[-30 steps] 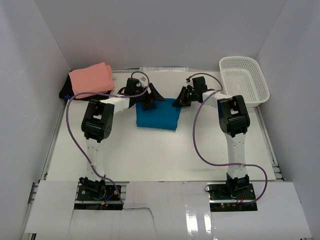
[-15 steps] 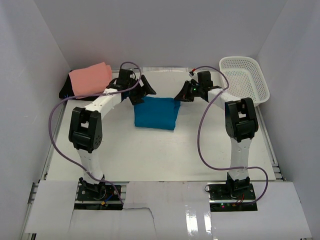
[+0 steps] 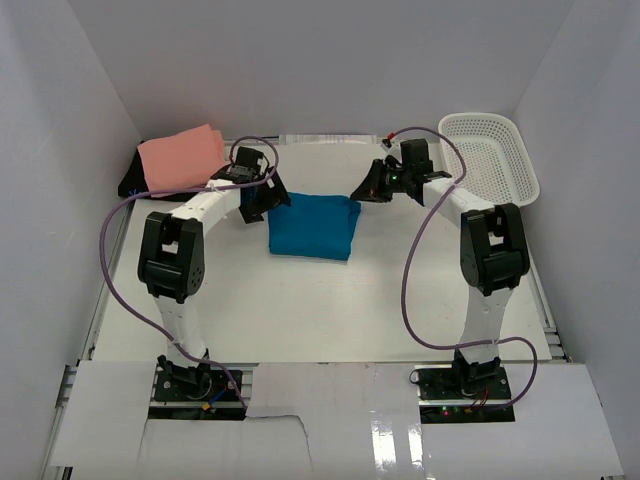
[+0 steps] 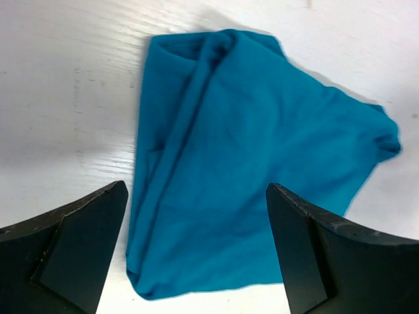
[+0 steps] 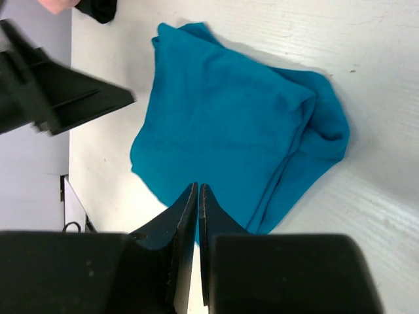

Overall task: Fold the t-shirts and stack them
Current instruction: Put the neatly folded tshirt into the corner of the board with the left arm

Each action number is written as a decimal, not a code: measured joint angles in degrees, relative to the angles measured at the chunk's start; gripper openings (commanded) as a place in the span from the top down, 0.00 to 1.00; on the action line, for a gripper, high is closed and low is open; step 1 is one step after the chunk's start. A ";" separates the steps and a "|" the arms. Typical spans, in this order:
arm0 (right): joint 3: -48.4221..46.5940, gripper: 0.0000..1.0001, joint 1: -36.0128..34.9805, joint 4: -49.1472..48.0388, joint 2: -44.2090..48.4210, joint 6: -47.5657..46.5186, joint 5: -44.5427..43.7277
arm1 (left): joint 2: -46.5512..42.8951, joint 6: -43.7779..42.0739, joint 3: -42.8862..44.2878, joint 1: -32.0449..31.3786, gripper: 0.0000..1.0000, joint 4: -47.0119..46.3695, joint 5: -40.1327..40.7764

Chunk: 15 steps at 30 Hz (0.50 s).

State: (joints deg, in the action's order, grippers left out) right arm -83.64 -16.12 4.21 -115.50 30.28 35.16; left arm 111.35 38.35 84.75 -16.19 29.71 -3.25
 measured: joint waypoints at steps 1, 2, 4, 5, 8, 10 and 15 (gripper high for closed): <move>0.68 0.90 0.02 0.07 1.33 -0.24 0.02 | 0.66 0.00 0.00 0.02 0.02 0.13 0.63; 1.40 0.90 0.04 0.15 2.75 -0.50 0.09 | 1.22 0.00 0.00 0.17 0.02 0.24 1.14; 2.75 0.89 0.13 0.13 5.49 -0.85 0.22 | 2.27 0.00 -0.02 0.35 0.02 0.24 1.62; 3.43 0.90 0.20 0.20 6.75 -0.94 0.28 | 2.71 0.02 0.00 0.42 0.02 0.20 1.81; 5.09 0.89 0.59 0.26 10.10 -1.20 0.70 | 4.33 0.07 -0.02 0.70 0.02 -0.28 1.75; 6.01 0.89 0.92 0.26 11.76 -1.44 0.85 | 5.46 0.15 -0.42 0.83 0.10 -1.27 1.05; 7.98 0.88 1.88 0.31 13.94 -2.14 1.07 | 6.38 0.09 -0.61 1.25 0.17 -4.17 -2.10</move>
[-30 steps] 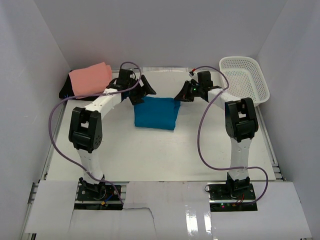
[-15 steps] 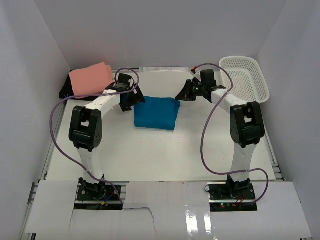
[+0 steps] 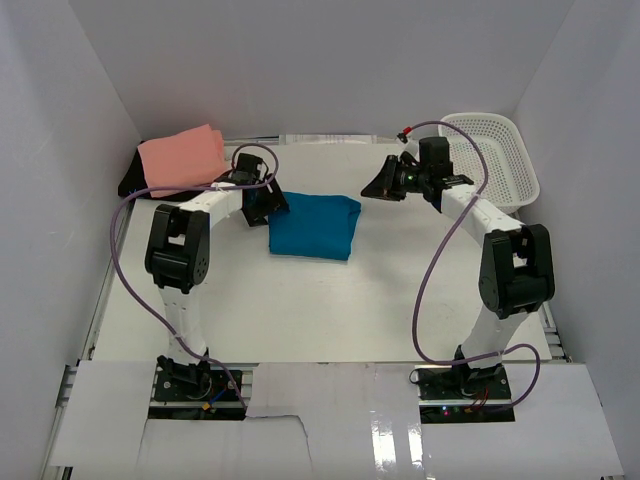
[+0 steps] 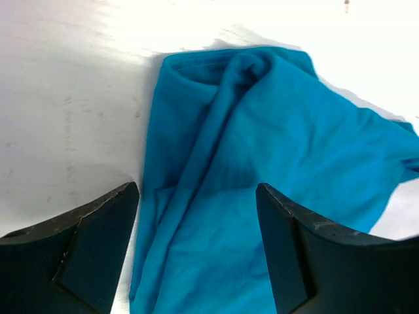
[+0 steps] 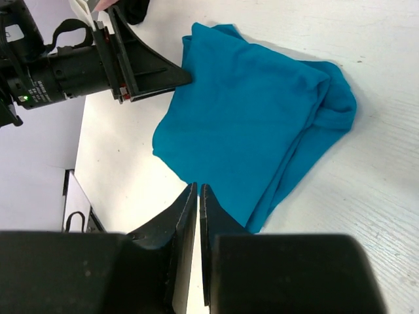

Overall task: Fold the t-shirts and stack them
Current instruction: Put the neatly folded tshirt into the corner of the board with the left arm

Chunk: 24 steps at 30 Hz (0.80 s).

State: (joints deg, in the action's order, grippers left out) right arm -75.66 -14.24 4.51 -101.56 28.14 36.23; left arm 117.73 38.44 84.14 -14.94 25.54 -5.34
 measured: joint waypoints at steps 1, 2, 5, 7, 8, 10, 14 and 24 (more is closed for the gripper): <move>0.22 0.88 0.17 0.00 0.07 -0.09 0.04 | 0.24 -0.02 0.11 0.11 0.18 -0.50 -0.70; 0.52 0.88 0.37 -0.04 0.07 -0.13 0.04 | 0.50 -0.02 0.28 0.20 0.19 -0.81 -1.46; 1.42 0.88 0.76 0.07 0.07 -0.15 0.04 | 1.73 -0.09 1.27 0.24 0.23 -2.12 -3.78; 1.90 0.88 1.03 0.04 0.07 -0.17 0.07 | 2.14 -0.07 1.42 0.24 0.30 -3.02 -5.03; 2.19 0.88 1.11 0.04 0.13 -0.24 0.09 | 2.36 -0.13 1.42 0.22 0.34 -3.28 -5.46; 2.60 0.87 1.29 0.11 0.24 -0.28 0.20 | 2.75 -0.17 1.44 0.26 0.58 -3.58 -6.27; 3.56 0.87 1.77 0.11 0.79 -0.35 0.57 | 4.26 -0.31 1.75 0.46 1.00 -3.41 -8.28; 5.75 0.87 2.38 0.04 4.04 -0.57 1.49 | 10.45 -2.36 13.25 1.57 1.00 4.20 -10.25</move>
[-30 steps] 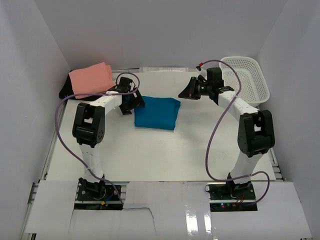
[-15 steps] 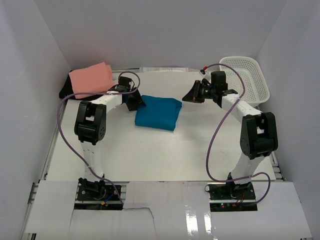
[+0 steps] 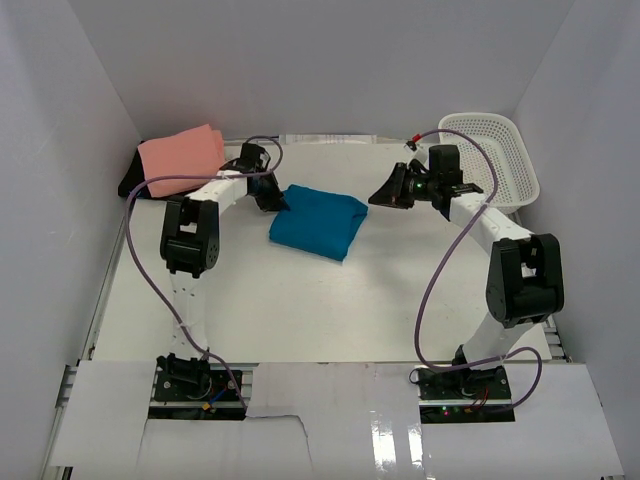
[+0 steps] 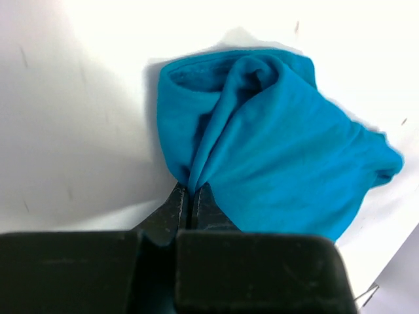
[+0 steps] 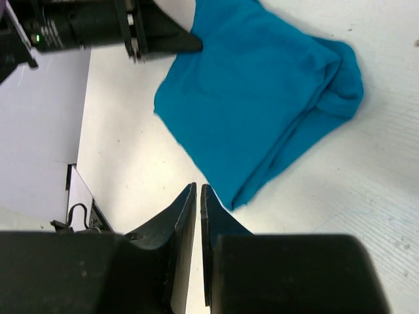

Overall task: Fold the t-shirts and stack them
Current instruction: Put the neatly folded tshirt into the corner of the board with the left arm

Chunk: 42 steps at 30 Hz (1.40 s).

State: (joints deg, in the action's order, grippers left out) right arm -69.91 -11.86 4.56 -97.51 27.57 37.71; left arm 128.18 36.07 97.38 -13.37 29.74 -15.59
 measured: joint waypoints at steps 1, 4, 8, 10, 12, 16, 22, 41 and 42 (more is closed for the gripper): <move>0.39 0.87 0.02 -0.02 0.50 -0.02 0.02 | 1.42 -0.44 2.78 0.42 1.00 1.18 -0.46; 1.62 0.87 0.13 0.00 1.99 -0.17 0.11 | 5.11 -1.68 9.79 2.60 1.00 2.80 -2.23; 3.61 0.87 0.24 0.07 3.76 -0.37 0.20 | 8.00 -2.40 17.57 7.28 1.00 3.96 -6.19; 4.85 0.87 0.24 0.15 4.94 -0.48 0.20 | 9.05 -2.80 21.51 9.84 1.00 4.28 -8.02; 5.86 0.87 0.22 0.39 6.23 -0.66 0.20 | 10.25 -3.02 25.62 12.13 1.00 4.37 -10.12; 6.84 0.87 0.24 0.52 7.98 -0.85 0.20 | 11.15 -1.25 29.46 16.79 1.00 3.17 -16.46; 6.99 0.87 0.22 0.52 8.15 -0.85 0.20 | 11.15 3.48 28.96 19.98 1.00 -1.09 -23.30; 10.80 0.87 0.22 0.48 8.24 -0.85 0.24 | 11.26 17.99 32.63 24.15 1.00 -15.17 -30.36; 10.80 0.87 0.22 0.42 8.24 -0.85 0.26 | 11.26 18.51 32.92 25.18 1.00 -15.47 -30.40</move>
State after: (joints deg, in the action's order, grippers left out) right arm -59.11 -11.64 4.97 -89.27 26.72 37.98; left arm 139.44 54.59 130.30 11.81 14.26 -46.00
